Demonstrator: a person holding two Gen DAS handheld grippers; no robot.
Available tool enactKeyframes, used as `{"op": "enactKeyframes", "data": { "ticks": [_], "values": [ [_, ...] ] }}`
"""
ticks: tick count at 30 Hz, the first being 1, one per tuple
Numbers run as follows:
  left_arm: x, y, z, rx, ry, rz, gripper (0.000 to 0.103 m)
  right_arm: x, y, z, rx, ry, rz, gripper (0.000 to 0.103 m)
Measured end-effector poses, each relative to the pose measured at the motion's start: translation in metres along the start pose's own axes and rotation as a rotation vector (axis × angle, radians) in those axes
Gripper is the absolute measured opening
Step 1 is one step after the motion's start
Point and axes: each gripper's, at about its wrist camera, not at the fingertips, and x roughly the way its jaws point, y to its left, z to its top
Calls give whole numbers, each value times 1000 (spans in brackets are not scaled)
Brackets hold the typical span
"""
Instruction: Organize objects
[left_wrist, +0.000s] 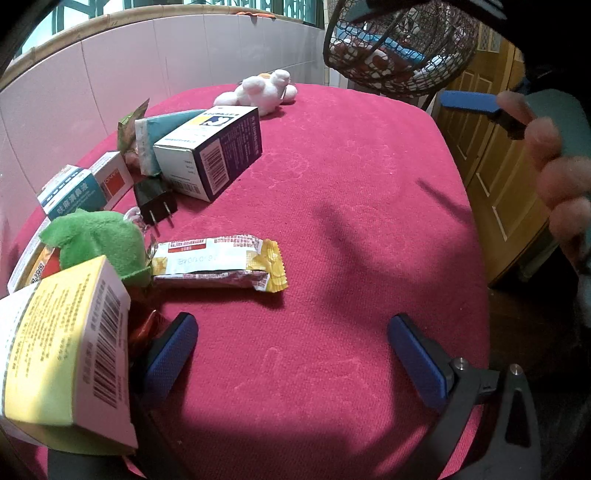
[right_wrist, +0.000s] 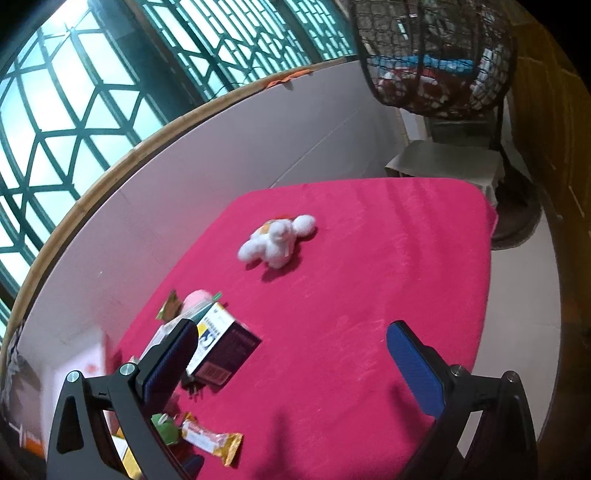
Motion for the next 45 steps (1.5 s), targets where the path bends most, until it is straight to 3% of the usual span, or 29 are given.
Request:
{"op": "enactKeyframes", "data": {
  "ticks": [12, 18, 45],
  "values": [
    [2, 0, 1, 0, 1, 0, 103, -15, 32, -2, -76, -58, 22, 103],
    [2, 0, 1, 0, 0, 0, 103, -6, 38, -7, -73, -11, 21, 103],
    [3, 0, 1, -2, 0, 1, 103, -10, 41, -19, -83, 5, 38, 103]
  ]
}}
